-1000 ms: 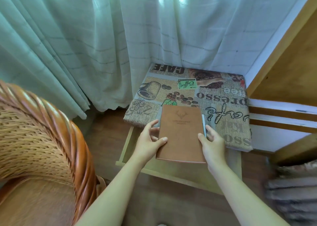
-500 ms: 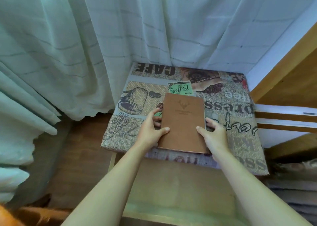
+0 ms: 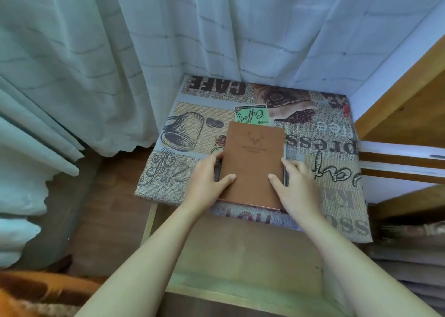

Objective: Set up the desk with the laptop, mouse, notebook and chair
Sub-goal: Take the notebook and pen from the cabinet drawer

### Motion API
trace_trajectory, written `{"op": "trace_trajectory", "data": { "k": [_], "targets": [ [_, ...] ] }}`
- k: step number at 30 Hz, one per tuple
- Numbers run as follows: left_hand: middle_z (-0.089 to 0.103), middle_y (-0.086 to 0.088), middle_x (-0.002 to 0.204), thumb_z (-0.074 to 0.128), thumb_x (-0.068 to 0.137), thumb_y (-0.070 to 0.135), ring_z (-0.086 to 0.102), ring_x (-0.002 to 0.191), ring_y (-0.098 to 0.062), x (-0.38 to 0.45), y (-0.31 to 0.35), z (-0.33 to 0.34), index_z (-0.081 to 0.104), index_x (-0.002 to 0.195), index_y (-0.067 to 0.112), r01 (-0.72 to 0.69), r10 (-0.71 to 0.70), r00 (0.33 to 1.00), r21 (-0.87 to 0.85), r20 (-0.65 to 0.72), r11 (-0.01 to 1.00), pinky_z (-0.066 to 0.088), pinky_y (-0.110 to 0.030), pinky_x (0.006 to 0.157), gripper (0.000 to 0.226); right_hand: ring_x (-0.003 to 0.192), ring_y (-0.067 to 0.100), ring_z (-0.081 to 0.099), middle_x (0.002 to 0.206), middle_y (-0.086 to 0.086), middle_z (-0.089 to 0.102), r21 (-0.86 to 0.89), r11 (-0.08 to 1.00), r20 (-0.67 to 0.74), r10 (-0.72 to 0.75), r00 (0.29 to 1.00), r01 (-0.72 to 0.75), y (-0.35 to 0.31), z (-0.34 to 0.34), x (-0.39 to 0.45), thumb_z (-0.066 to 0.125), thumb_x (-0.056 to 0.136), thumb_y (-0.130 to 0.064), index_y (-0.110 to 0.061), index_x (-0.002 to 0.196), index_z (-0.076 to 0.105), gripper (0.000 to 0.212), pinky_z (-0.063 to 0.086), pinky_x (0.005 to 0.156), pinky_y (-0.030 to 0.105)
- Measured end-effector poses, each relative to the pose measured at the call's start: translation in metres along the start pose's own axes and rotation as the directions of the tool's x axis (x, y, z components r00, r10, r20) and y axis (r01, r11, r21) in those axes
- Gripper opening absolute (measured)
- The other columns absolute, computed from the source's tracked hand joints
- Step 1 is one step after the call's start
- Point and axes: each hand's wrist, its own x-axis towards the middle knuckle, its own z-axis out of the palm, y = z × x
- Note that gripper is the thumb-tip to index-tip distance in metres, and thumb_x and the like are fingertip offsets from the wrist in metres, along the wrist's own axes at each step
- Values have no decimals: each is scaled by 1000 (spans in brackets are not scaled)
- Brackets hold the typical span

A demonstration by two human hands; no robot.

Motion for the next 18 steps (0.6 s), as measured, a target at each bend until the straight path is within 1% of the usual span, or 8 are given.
{"op": "trace_trajectory", "data": {
  "k": [3,6,8,10,12,14,16,18],
  "targets": [
    [34,2,152,55,92,45,30,137,-16,-23,0,11,32,147,24,-108,103,994,263,33,959,28,-37,112,64,133,24,32,143,6,41,-172,972,16,-158,987,159,4,7,-26,50,91,-39,-15,140,40,56,30,108,43],
    [18,-2,160,41,98,48,22,143,-21,-42,-6,16,25,151,25,-145,130,989,390,65,909,22,-38,113,60,139,26,28,150,9,36,-317,906,52,-279,959,281,6,14,-51,42,94,-40,-14,141,40,54,21,113,46],
    [18,-6,160,34,98,51,26,142,-25,-50,-9,17,26,151,22,-170,160,985,440,59,882,24,-39,112,61,139,25,30,148,8,39,-362,865,91,-338,937,347,5,17,-66,36,92,-43,-11,139,43,57,23,113,49],
    [20,-10,159,27,95,54,28,141,-27,-63,-10,19,30,149,19,-188,184,981,481,56,856,25,-41,111,65,137,24,35,146,8,43,-383,833,128,-380,916,399,4,17,-81,35,91,-43,-10,136,46,57,27,111,52],
    [22,-11,159,28,95,56,26,143,-25,-86,-13,24,34,148,17,-210,217,975,512,46,833,24,-42,112,66,136,23,36,146,8,43,-403,802,165,-409,897,440,5,20,-95,37,91,-42,-9,136,46,57,28,110,53],
    [22,-8,159,30,94,59,22,145,-21,-116,-17,32,34,148,19,-246,259,964,557,57,793,18,-43,114,67,138,24,34,149,9,38,-421,779,203,-417,886,464,7,23,-108,37,91,-42,-9,139,42,58,27,111,53],
    [21,-5,159,31,93,63,20,146,-18,-144,-29,39,33,149,19,-308,301,947,587,113,749,13,-47,114,71,139,24,31,152,9,32,-434,766,229,-414,881,474,9,27,-114,33,92,-41,-9,142,37,59,25,112,54],
    [17,-2,160,29,90,70,15,147,-15,-168,-43,46,27,151,19,-383,324,922,594,210,707,12,-49,114,79,141,25,28,154,9,27,-450,750,246,-418,874,485,13,30,-112,31,92,-39,-8,144,32,60,24,112,53]
  ]
}}
